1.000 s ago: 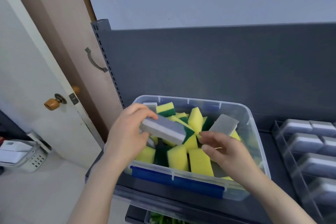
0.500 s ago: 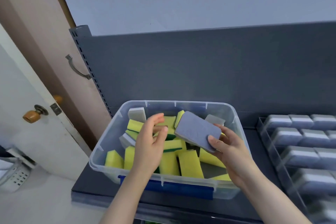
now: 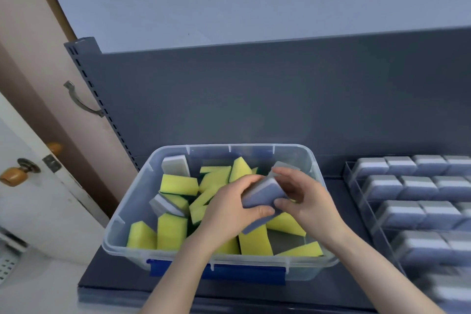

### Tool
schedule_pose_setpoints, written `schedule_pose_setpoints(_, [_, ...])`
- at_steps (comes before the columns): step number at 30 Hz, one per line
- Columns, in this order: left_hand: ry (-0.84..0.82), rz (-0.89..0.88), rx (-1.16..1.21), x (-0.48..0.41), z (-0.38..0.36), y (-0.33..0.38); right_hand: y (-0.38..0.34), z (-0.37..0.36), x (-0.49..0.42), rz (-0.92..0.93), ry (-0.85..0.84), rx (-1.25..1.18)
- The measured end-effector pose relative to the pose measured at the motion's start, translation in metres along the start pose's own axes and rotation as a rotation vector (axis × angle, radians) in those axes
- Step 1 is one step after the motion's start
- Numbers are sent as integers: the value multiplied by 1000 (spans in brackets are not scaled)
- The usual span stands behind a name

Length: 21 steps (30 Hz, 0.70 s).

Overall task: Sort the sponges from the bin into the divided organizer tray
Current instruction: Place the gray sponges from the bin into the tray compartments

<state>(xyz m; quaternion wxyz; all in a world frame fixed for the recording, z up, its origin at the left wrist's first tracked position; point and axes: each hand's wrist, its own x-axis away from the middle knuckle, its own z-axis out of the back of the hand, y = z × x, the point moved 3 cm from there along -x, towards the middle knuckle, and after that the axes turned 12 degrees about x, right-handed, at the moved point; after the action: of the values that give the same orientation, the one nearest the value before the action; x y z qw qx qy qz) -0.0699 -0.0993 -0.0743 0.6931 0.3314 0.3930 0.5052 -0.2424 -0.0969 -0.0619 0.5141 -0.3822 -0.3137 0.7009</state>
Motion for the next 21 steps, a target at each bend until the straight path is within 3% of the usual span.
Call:
schedule_pose_setpoints(4, [392,30,26,-6,18,-12,9,26,-26,37,177,176])
schedule_pose_setpoints(7, [617,34,2,-7,31,-15,18,29,-42,29,122,455])
schedule_pose_setpoints(11, [667,42,-21,-5,30,-12,24,-6,-56,89,-194,848])
schedule_pose_setpoints(17, [655,48,-30,-1,30,-16,22,-38,-70,321,-566,1233])
schedule_pose_setpoints(21, [678,52,-23,-3,32,-16,18,-41,-77,319,-776,1408])
